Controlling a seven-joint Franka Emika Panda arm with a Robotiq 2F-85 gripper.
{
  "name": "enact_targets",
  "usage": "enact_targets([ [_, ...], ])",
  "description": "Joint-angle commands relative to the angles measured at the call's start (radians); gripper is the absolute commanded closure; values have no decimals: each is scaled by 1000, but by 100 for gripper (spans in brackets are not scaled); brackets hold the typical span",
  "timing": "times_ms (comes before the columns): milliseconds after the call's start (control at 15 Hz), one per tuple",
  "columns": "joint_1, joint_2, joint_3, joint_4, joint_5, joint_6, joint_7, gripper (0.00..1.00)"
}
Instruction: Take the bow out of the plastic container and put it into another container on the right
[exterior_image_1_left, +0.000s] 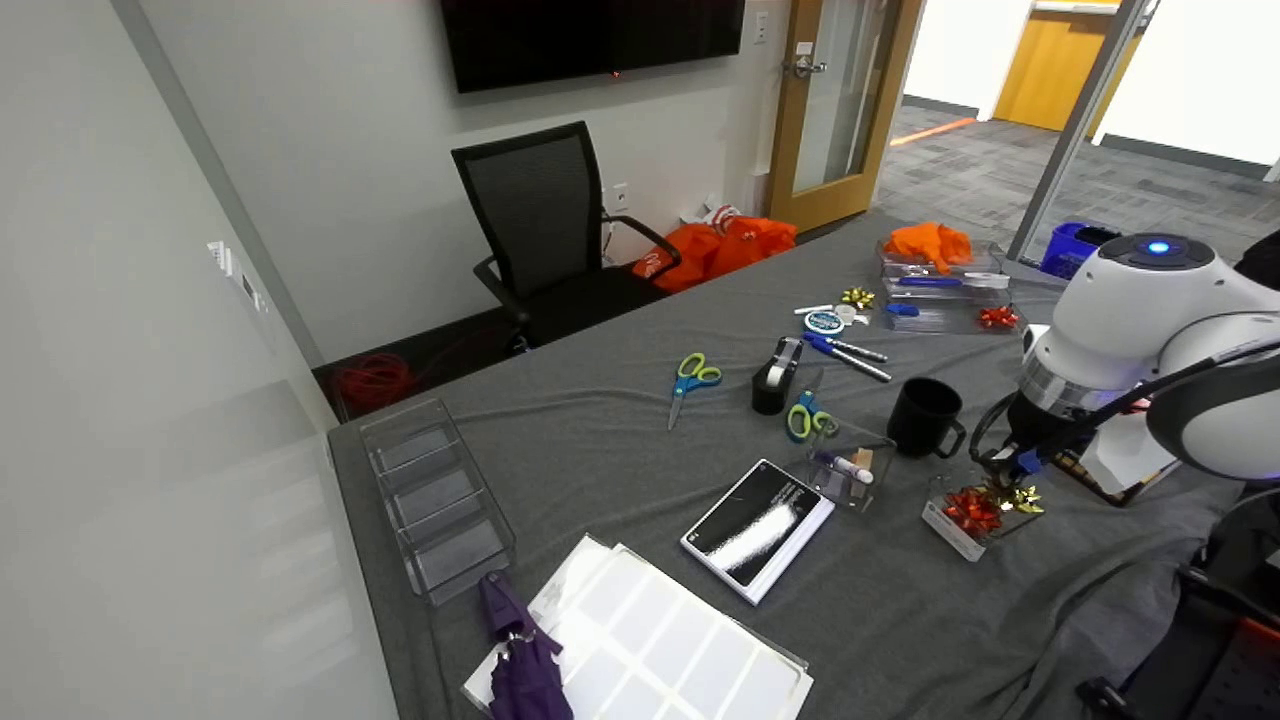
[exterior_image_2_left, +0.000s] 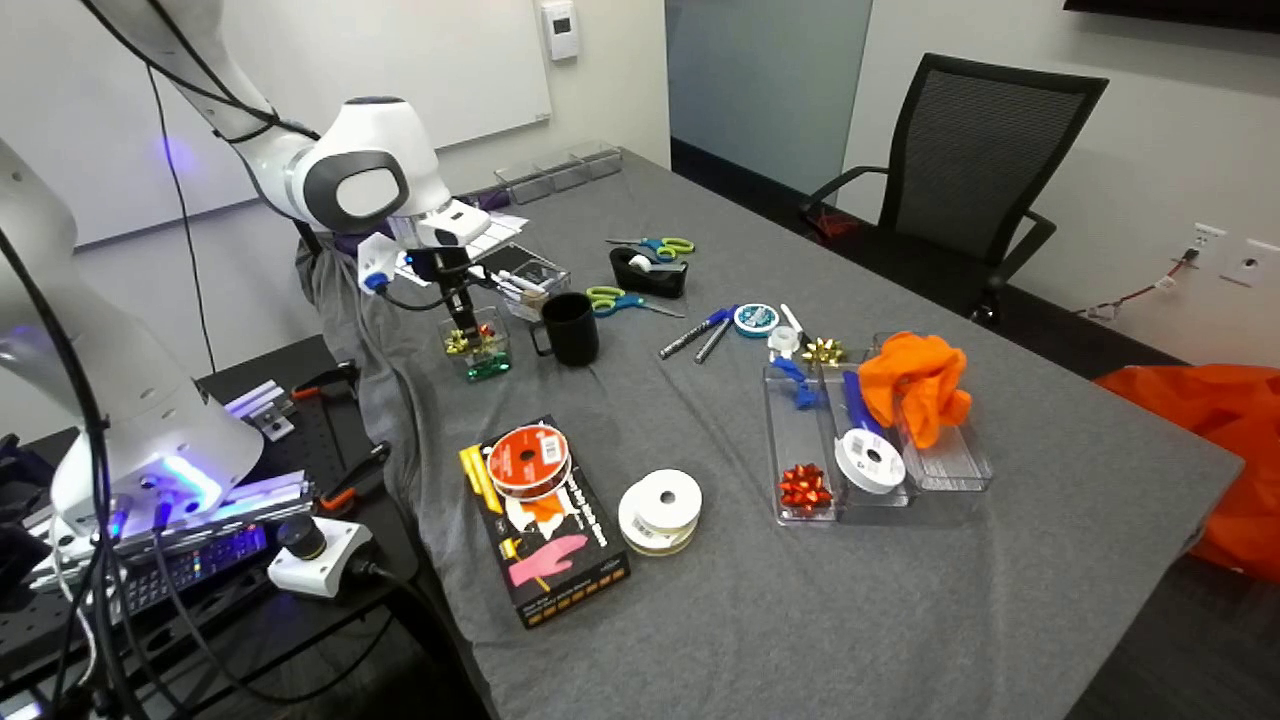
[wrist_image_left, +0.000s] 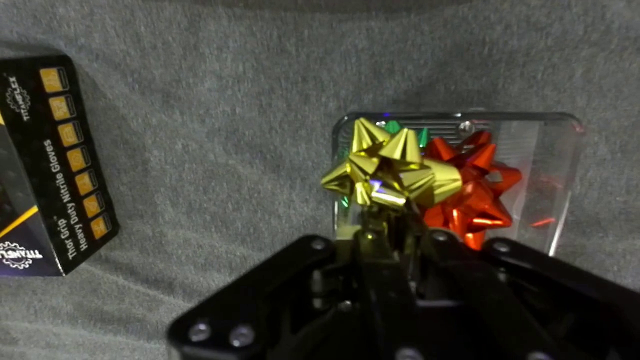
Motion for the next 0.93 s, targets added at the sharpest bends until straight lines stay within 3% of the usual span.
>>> enact_targets([
  [0, -6, -3, 14, 0, 44, 15, -38, 66],
  [200, 28, -49, 10, -14, 152, 1, -97, 58],
  [600, 55, -151, 39, -13, 371, -42, -213, 69],
  [867, 50, -228, 34, -9, 424, -70, -240, 74],
])
